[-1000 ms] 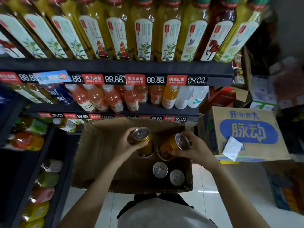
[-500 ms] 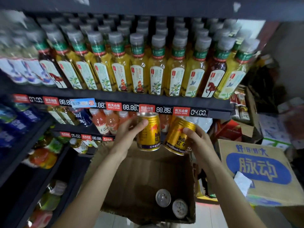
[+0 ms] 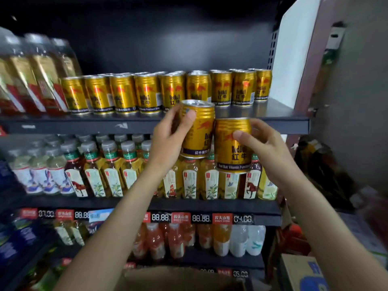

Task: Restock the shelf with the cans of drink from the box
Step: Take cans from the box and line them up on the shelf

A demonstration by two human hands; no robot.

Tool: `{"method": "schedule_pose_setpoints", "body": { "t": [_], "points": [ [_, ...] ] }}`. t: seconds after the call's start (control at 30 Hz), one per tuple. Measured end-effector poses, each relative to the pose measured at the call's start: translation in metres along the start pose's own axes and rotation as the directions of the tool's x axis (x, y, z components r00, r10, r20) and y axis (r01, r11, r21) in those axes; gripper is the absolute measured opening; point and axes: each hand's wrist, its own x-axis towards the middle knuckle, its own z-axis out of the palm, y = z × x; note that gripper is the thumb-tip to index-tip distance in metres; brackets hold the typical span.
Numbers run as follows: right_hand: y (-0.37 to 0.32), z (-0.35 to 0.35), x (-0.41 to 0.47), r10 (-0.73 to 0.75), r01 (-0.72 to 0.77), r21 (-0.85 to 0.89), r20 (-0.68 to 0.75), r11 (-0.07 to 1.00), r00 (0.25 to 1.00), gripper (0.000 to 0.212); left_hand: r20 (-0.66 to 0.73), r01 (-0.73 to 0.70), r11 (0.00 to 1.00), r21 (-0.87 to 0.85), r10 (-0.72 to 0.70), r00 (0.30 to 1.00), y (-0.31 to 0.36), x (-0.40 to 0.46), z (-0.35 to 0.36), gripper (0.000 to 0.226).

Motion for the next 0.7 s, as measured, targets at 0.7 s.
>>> {"method": "schedule_pose_setpoints", "body": {
  "t": [0.7],
  "points": [
    [-0.004, -0.071, 0.107, -0.163, 0.077, -0.272, -0.312, 0.959, 0.936, 0.052, -0.108, -0.020, 0.890, 0.455, 0.078, 0.991, -0.014, 0.103, 0.114, 0.064]
  ]
}}
